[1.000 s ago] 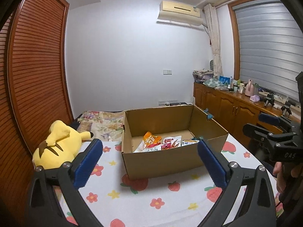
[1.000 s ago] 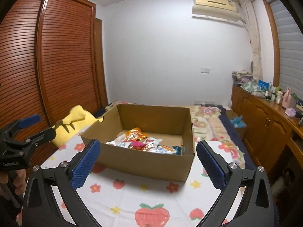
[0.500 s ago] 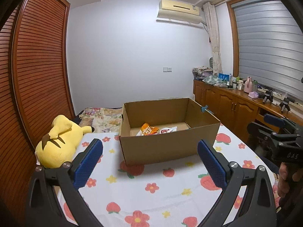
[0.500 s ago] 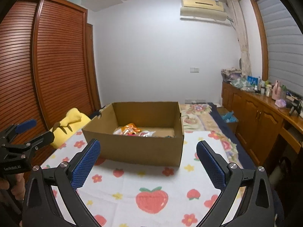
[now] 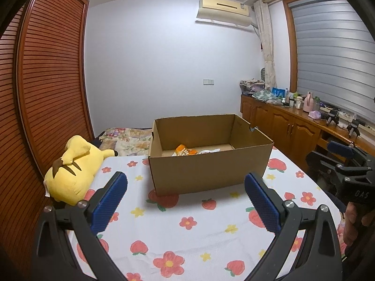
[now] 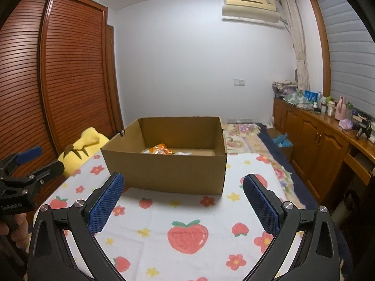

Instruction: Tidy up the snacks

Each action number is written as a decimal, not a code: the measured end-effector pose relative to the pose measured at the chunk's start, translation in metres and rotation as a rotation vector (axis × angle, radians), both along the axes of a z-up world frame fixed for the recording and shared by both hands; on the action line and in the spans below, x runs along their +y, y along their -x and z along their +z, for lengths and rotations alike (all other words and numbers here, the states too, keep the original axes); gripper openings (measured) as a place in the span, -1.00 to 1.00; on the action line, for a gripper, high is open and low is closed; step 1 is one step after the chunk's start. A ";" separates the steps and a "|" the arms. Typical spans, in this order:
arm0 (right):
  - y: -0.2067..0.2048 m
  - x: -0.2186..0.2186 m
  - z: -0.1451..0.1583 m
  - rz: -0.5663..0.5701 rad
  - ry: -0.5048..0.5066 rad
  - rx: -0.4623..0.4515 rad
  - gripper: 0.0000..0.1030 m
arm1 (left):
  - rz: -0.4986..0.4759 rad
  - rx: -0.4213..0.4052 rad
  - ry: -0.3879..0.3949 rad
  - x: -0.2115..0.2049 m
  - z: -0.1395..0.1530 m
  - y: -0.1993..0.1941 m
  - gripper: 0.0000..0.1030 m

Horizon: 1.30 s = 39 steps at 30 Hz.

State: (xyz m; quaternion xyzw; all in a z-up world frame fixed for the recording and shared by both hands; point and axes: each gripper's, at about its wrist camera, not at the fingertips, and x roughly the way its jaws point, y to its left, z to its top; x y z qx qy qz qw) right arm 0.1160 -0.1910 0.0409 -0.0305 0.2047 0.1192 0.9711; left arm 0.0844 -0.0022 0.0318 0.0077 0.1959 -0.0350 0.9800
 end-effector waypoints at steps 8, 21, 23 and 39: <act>0.002 0.001 0.000 0.002 -0.008 0.005 1.00 | -0.001 -0.001 0.001 0.000 -0.001 0.002 0.96; 0.004 0.000 0.001 0.006 -0.011 0.007 1.00 | 0.001 -0.002 -0.002 -0.003 0.000 0.004 0.96; 0.005 0.001 0.001 0.006 -0.010 0.006 1.00 | 0.000 0.000 -0.006 -0.003 0.000 0.004 0.96; 0.006 0.001 0.001 0.007 -0.011 0.005 1.00 | 0.005 0.001 0.000 0.000 -0.002 0.003 0.96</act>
